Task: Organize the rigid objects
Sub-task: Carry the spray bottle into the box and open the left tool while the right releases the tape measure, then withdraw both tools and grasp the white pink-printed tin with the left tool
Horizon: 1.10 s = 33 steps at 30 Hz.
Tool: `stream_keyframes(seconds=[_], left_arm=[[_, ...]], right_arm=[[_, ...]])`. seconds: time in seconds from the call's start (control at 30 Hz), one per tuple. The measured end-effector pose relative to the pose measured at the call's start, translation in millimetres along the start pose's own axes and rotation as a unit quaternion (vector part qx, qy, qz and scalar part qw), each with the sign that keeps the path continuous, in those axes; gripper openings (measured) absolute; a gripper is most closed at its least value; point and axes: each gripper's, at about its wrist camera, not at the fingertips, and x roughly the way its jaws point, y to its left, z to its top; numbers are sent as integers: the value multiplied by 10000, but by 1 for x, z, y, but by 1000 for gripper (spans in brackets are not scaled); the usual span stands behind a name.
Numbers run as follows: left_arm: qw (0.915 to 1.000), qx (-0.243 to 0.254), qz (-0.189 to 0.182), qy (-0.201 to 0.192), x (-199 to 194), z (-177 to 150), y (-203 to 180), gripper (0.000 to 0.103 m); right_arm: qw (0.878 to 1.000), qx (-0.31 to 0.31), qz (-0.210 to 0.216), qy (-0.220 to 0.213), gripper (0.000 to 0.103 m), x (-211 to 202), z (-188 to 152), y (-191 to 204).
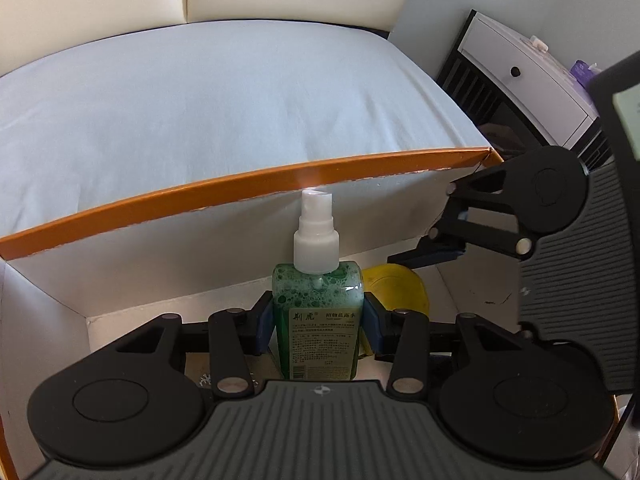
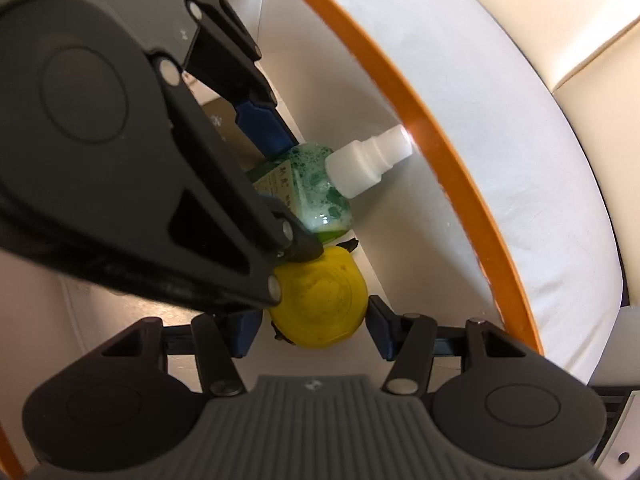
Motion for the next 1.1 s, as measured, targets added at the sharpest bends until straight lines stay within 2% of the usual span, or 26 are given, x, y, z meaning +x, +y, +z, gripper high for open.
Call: stream_keyframes(seconds=[0.27,0.37,0.5,0.67,0.8,0.87,0.97,1.1], left_arm=[[10000,-1,30,9,-1,2,1,51],[10000,-23,44,5,1,3,0,51],[10000,12,60,15,0,4,-1,57],[9999,-5,106,-2,-6,6,-1,57],[9999,-22,164,0,-15,5,-1,59],[9999,-67,113,-73,-22,4,0,64],[9999,-92,45,-128,-35,1,-1,64],[9992,-108,135,-358,-58,-7,-3,65]], right_arm=[[9999,-79,-88,26,57,-1,4,1],[9997,-80,-212,-55,67,-5,7,15],[9997,-57,-223,-79,69,-8,6,18],[9996,-65,-250,-113,69,-16,5,22],[9995,-65,-303,-116,69,-21,4,25],[9994,-49,-329,-135,69,-26,4,23],[9990,15,-388,-198,69,-35,0,25],[9979,149,-533,-339,69,-56,-7,31]])
